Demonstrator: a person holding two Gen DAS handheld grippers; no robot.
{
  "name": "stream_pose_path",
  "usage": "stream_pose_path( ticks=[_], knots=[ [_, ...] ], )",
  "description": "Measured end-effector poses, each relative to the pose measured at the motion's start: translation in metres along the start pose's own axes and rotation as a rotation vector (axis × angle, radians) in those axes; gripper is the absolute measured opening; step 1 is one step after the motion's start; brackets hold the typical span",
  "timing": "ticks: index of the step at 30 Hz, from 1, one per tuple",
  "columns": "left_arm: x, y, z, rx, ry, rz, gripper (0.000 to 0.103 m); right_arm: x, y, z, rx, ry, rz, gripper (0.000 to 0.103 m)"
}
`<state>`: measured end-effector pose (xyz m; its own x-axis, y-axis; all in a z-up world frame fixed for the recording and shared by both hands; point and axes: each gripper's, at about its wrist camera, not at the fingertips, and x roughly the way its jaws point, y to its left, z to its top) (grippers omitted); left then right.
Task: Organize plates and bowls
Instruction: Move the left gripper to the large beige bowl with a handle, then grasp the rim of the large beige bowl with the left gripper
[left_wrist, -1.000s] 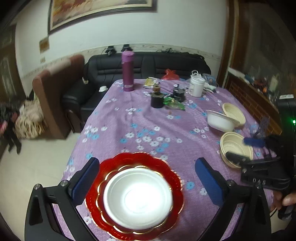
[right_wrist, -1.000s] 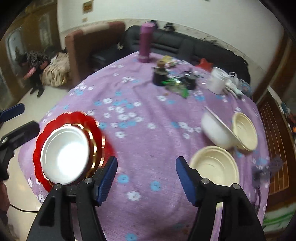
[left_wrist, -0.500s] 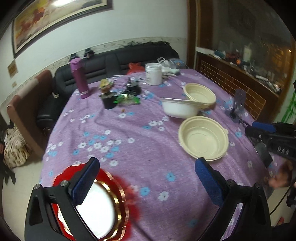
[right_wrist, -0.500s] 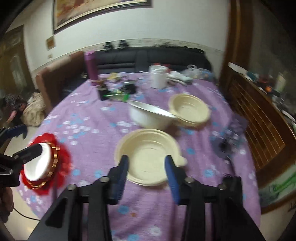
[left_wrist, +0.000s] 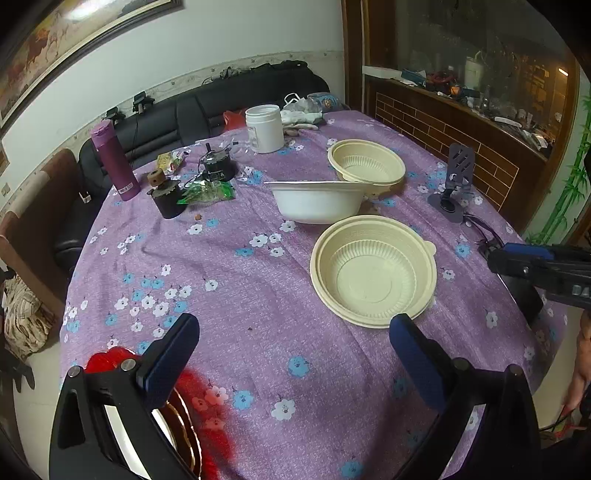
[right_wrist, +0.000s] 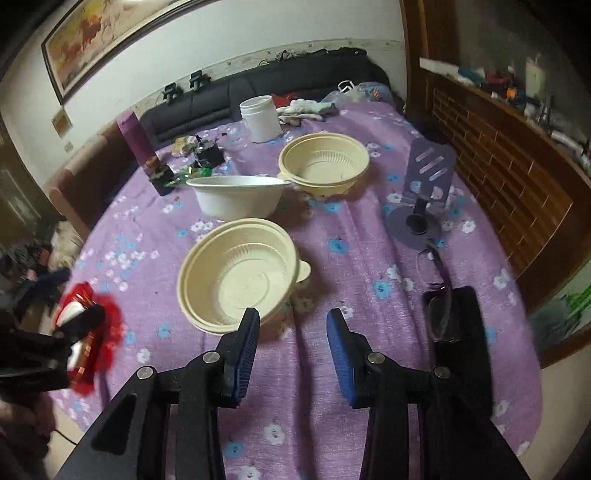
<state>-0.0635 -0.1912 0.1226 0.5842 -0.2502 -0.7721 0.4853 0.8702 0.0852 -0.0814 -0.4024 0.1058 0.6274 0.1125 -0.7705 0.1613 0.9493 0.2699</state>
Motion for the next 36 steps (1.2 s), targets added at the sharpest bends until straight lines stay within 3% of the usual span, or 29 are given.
stream_pose_path(
  ticks=[2, 5, 8, 10, 12, 14, 17, 21, 24, 32, 34, 36],
  knots=[
    [0.002, 0.001, 0.001, -0.007, 0.001, -0.001, 0.103, 0.001, -0.003, 0.0, 0.05, 0.003, 0.091, 0.057],
    [0.005, 0.002, 0.003, -0.015, 0.007, -0.005, 0.103, 0.01, 0.0, -0.002, 0.09, 0.057, 0.183, 0.058],
    [0.009, 0.003, 0.004, -0.011, 0.02, -0.013, 0.103, 0.013, 0.005, -0.002, 0.065, 0.065, 0.157, 0.058],
    [0.014, 0.002, 0.005, -0.002, 0.034, -0.01, 0.102, 0.015, 0.006, 0.002, 0.032, 0.071, 0.089, 0.059],
    [0.021, 0.002, 0.006, 0.007, 0.051, 0.0, 0.096, 0.019, 0.002, 0.005, 0.01, 0.084, 0.065, 0.059],
    [0.033, 0.002, 0.01, 0.003, 0.091, -0.029, 0.08, 0.027, -0.004, 0.008, 0.024, 0.124, 0.054, 0.058],
    [0.048, 0.004, 0.014, -0.026, 0.141, -0.084, 0.067, 0.038, -0.012, 0.012, 0.044, 0.143, 0.055, 0.055],
    [0.066, -0.001, 0.02, -0.04, 0.18, -0.142, 0.058, 0.048, -0.021, 0.019, 0.091, 0.166, 0.082, 0.055],
    [0.077, -0.005, 0.025, -0.053, 0.201, -0.159, 0.058, 0.055, -0.021, 0.022, 0.097, 0.177, 0.088, 0.055],
    [0.112, -0.002, 0.034, -0.074, 0.256, -0.176, 0.058, 0.083, -0.016, 0.027, 0.091, 0.234, 0.072, 0.03],
    [0.121, -0.002, 0.033, -0.079, 0.275, -0.181, 0.057, 0.09, -0.019, 0.026, 0.097, 0.256, 0.06, 0.028],
    [0.125, -0.004, 0.032, -0.079, 0.279, -0.197, 0.044, 0.095, -0.02, 0.025, 0.101, 0.267, 0.065, 0.023]
  ],
)
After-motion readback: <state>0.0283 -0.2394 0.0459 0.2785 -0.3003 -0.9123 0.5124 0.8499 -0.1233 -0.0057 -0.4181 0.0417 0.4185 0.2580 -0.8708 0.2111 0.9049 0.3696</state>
